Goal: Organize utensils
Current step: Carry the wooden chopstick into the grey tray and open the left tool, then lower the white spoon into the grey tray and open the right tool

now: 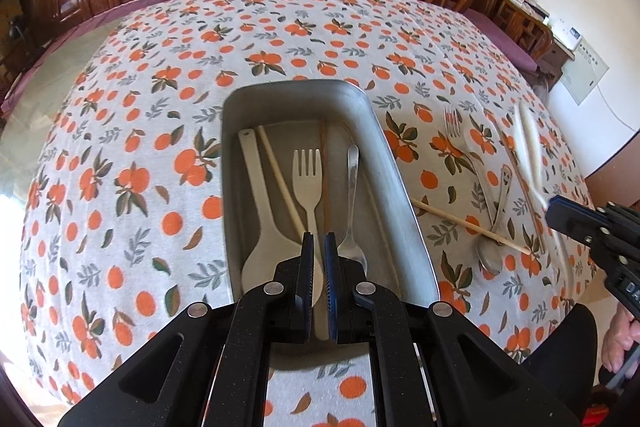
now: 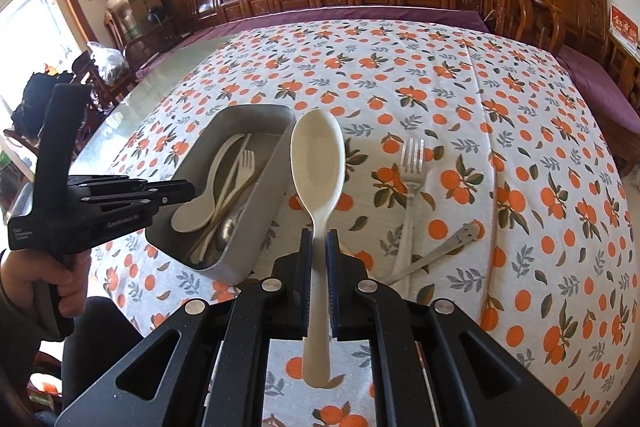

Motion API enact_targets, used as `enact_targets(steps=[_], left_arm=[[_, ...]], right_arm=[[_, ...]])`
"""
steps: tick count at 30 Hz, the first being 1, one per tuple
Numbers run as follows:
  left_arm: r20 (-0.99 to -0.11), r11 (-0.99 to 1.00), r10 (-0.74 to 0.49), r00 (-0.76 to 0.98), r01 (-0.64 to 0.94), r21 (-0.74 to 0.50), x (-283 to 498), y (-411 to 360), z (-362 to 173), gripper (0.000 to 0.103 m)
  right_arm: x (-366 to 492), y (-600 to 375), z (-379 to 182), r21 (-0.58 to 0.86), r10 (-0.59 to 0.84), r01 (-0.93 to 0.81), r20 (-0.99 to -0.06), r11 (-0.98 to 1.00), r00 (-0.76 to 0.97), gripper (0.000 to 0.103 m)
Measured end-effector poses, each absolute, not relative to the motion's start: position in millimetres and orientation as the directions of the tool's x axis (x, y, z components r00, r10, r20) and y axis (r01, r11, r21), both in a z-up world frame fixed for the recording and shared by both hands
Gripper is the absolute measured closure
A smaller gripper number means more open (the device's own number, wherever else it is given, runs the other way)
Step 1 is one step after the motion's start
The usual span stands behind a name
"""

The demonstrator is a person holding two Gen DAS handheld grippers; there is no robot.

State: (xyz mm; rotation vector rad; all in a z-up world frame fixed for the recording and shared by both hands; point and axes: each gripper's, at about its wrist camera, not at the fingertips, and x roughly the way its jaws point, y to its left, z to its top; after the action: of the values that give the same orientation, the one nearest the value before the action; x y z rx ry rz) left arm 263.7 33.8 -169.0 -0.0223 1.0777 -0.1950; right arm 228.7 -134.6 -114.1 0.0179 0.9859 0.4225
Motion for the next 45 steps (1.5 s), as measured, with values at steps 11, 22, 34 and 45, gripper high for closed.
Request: enact_targets(steps=[11,22,34,45], left_arm=[[-0.845,0.985,-0.166,0.508,0.126,-0.118,243.9,59.2,-147.5,0.095],[-0.839,0.990,-0.141,0.525,0.082,-0.115,232.5,89.7,-142.2,0.092],[-0.832,0.994,-0.109,0.544,0.042,-0.103,223.5,116.0,-136.6,0.067],[-0.837,0.995,-0.093,0.540,0.013,-0.102,218.7,130.7,-139.9,0.062]], right_arm=[[237.7,-95.2,-107.4,0.206,0.382,-0.386,-0.798,0.899,0.465,0.095],[258.5,-51.9,-110.7,0.229,0.418,-0.425,-0.800,0.876,0.431,0.095],[297.4,-4.3,-136.8,0.281,0.437,-0.412,-0.826,0.867,0.356,0.095],[318.6,15.6,-163.4,0.288,0.413,-0.377,-0.855,0.881,0.314,0.095]])
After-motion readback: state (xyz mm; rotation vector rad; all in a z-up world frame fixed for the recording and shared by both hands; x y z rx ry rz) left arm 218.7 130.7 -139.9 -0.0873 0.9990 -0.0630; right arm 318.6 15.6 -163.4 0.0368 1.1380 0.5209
